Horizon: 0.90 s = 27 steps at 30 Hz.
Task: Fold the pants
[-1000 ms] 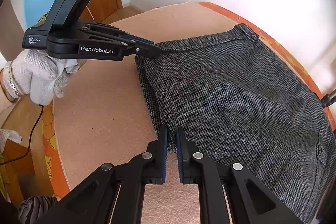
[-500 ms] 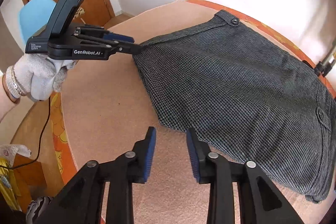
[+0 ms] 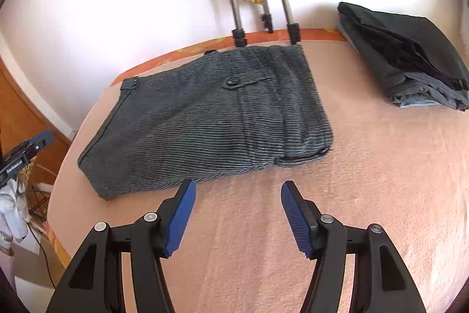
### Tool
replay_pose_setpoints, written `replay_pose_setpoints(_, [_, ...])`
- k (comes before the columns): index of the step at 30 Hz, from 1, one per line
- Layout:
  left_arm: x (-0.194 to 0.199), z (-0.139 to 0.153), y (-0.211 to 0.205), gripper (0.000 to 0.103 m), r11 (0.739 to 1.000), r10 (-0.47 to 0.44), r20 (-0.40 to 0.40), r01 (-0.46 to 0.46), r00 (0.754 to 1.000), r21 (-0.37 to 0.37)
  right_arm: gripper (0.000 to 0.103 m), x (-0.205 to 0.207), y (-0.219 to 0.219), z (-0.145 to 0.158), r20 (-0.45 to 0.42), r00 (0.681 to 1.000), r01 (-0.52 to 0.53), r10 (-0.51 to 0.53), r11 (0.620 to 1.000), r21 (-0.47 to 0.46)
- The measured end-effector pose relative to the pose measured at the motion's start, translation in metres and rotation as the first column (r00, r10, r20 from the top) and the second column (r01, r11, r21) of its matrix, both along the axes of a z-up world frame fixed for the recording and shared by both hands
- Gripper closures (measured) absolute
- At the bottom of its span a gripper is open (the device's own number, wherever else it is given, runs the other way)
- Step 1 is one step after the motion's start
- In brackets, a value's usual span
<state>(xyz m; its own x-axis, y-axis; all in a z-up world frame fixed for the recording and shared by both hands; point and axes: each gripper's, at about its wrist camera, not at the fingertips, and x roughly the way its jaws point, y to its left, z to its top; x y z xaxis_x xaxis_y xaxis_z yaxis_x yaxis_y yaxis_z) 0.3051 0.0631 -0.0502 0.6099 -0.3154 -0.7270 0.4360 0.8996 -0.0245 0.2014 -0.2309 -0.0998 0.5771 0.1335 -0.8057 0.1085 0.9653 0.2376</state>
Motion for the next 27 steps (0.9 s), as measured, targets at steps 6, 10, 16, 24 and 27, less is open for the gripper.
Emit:
replay_pose_setpoints(6, [0.014,-0.018,-0.070,0.066,0.994,-0.102,-0.024,0.101,0.994,-0.038,0.034,0.011,-0.038,-0.018,-0.048,0.992,0.124,-0.120,0.987,0.104])
replay_pose_setpoints(10, [0.024,-0.035,-0.118,0.066,0.986,-0.165,-0.031,0.164,0.986,-0.011,0.034,0.016,-0.048,-0.035,-0.077,0.983,0.183,-0.169,0.951,0.249])
replay_pose_setpoints(16, [0.038,-0.074,-0.167,0.066,0.970,-0.236,-0.096,0.241,0.967,0.039,0.033,0.031,-0.047,-0.050,-0.093,0.972,0.233,-0.214,0.912,0.338])
replay_pose_setpoints(24, [0.043,-0.072,-0.142,0.066,0.974,-0.217,-0.138,0.206,0.966,-0.092,0.031,0.045,-0.056,-0.058,-0.090,0.960,0.277,-0.265,0.853,0.442])
replay_pose_setpoints(27, [0.050,-0.056,-0.126,0.066,0.986,-0.153,-0.082,0.146,0.985,-0.084,0.031,0.047,-0.055,-0.060,-0.076,0.951,0.298,-0.298,0.831,0.471])
